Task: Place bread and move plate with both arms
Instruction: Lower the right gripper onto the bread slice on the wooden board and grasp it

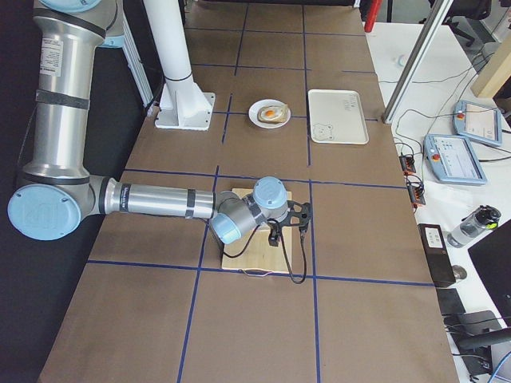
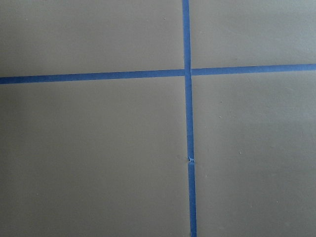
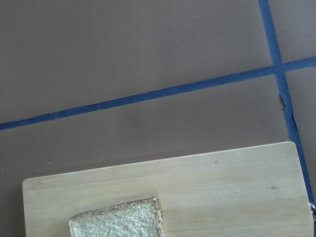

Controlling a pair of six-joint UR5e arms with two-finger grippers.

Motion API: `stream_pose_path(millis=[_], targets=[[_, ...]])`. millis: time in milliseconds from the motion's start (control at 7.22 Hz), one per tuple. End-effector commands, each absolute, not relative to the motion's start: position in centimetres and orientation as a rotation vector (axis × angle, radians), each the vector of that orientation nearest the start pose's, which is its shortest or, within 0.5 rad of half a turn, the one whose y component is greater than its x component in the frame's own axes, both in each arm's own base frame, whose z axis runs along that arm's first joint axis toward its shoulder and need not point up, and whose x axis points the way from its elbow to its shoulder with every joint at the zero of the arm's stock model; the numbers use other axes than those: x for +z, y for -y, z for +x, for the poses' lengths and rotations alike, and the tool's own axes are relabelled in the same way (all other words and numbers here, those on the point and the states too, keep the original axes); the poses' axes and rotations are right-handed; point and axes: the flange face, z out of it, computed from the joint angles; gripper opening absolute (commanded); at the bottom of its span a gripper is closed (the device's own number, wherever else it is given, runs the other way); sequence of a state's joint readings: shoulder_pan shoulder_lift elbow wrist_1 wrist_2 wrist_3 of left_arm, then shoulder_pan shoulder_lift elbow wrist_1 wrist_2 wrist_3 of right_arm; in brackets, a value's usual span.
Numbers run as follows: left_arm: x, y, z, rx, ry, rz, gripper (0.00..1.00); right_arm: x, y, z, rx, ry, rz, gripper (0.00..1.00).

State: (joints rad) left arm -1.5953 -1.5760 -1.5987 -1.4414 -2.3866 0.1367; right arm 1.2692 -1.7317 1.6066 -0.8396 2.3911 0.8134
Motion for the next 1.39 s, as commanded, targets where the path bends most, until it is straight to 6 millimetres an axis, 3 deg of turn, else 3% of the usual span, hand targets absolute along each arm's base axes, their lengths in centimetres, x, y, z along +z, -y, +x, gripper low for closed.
stream_pose_path(millis=[0,139,277,416,554,1247], targets=[[65.1,48.5,-7.3,0.067,-0.822,-0.022,1.00,63.2,43.0,-12.3,0.217,0.947,0.052,0.99],[65.0,48.5,-7.3,0.068,-0.821,-0.021,1.00,62.6,42.4,-15.1,0.219,0.957,0.065,0.98],[64.9,48.6,-7.3,0.069,-0.821,-0.019,1.00,63.2,42.1,-15.6,0.212,0.951,0.059,0.91],[64.9,48.7,-7.3,0.069,-0.821,-0.018,1.00,64.5,41.8,-15.8,0.216,0.937,0.038,0.80],[64.9,48.7,-7.3,0.071,-0.821,-0.017,1.00,64.9,41.8,-15.8,0.216,0.932,0.034,0.77],[64.9,48.6,-7.2,0.072,-0.823,-0.014,1.00,66.4,41.4,-15.9,0.215,0.918,0.006,0.73]])
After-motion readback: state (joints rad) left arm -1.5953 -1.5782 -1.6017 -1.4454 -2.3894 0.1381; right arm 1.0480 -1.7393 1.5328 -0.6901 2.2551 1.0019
